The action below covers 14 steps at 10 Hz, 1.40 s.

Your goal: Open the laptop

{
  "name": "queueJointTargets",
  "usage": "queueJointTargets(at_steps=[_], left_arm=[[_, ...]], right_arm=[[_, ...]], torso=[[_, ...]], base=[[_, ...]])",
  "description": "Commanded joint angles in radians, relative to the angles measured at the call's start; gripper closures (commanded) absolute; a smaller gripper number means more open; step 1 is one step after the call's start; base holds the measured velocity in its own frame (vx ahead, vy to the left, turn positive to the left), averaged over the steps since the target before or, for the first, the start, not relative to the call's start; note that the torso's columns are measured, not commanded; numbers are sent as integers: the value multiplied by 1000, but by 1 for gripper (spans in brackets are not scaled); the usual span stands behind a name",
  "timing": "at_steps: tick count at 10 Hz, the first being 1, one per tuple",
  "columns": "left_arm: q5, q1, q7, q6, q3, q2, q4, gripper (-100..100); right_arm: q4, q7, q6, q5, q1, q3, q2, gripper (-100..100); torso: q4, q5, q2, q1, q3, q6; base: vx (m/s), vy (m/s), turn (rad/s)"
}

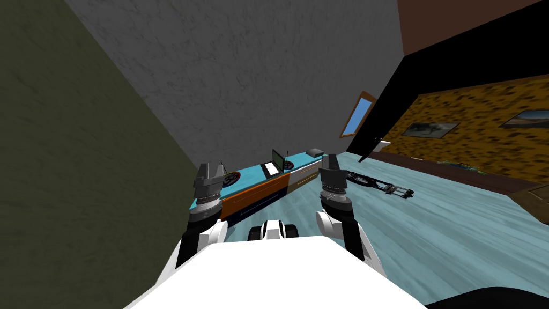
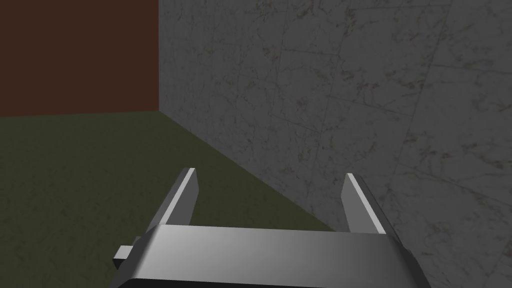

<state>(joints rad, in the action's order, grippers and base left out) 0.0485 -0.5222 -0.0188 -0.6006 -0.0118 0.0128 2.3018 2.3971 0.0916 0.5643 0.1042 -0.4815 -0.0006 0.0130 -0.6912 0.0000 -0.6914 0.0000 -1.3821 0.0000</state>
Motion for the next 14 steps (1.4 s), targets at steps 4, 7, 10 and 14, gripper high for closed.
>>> queueJointTargets(at_steps=[4,7,10,14], left_arm=[[25,10,-6,41,-9,-118,-25,-100],[58,24,-15,96,-22,-154,-59,-100],[86,36,-22,143,-33,-163,-88,-100],[122,51,-31,203,-47,-159,-126,-100]], right_arm=[[0,0,0,0,0,0,0,0],[0,0,0,0,-1,0,0,0],[0,0,0,0,0,0,0,0],[0,0,0,0,0,0,0,0]], torso=[[-46,-1,-44,-2,-95,0],[-46,-1,-43,-2,-96,0],[-48,0,-49,1,-92,0],[-47,0,-47,0,-94,0]], base=[[57,-79,72],[144,-181,154],[91,-193,130],[102,-161,132]])
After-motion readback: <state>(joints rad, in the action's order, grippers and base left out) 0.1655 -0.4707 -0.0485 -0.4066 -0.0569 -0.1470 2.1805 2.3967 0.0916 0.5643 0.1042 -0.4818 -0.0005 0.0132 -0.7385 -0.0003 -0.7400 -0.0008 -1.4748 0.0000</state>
